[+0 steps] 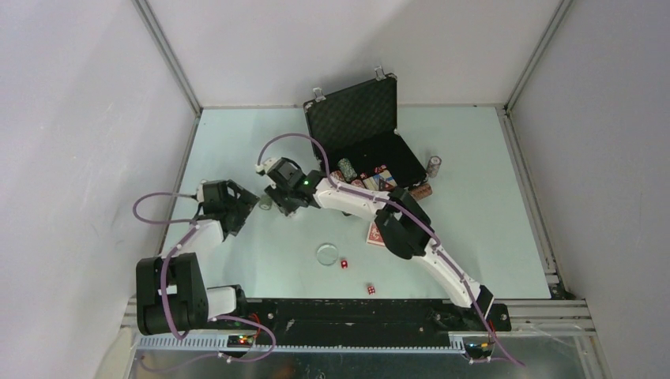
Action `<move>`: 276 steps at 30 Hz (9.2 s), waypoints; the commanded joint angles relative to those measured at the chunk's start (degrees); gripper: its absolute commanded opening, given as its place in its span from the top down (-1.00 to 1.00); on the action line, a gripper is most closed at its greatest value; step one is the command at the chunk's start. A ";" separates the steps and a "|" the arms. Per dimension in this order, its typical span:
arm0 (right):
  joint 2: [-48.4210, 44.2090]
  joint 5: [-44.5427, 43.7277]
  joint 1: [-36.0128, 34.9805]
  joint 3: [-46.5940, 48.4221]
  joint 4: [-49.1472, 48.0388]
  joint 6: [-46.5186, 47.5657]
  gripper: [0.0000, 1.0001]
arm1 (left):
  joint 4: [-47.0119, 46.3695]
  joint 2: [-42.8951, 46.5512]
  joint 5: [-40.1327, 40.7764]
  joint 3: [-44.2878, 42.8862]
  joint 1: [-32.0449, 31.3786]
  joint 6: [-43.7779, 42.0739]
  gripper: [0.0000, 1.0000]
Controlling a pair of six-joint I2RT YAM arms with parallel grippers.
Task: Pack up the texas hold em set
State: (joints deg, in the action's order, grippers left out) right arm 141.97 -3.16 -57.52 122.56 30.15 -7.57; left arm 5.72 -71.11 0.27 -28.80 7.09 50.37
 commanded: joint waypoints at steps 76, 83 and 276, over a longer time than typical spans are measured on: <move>-42.16 10.37 29.94 -40.64 -19.43 -3.38 -0.36 | 23.87 -32.01 10.69 -40.87 -22.96 -25.78 -0.50; -43.05 11.45 30.22 -41.77 -19.88 -3.75 -0.32 | 33.03 -38.16 11.60 -47.50 -22.85 -24.48 -0.39; -41.43 18.65 17.41 -37.42 -5.91 23.23 1.00 | -26.23 28.79 7.53 8.95 -42.91 -40.49 -0.99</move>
State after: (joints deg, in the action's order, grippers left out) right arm 100.38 16.43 -40.12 86.17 31.66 -5.02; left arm -19.11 -45.12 1.13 -20.29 -39.53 5.67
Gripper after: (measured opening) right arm 0.021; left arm 0.996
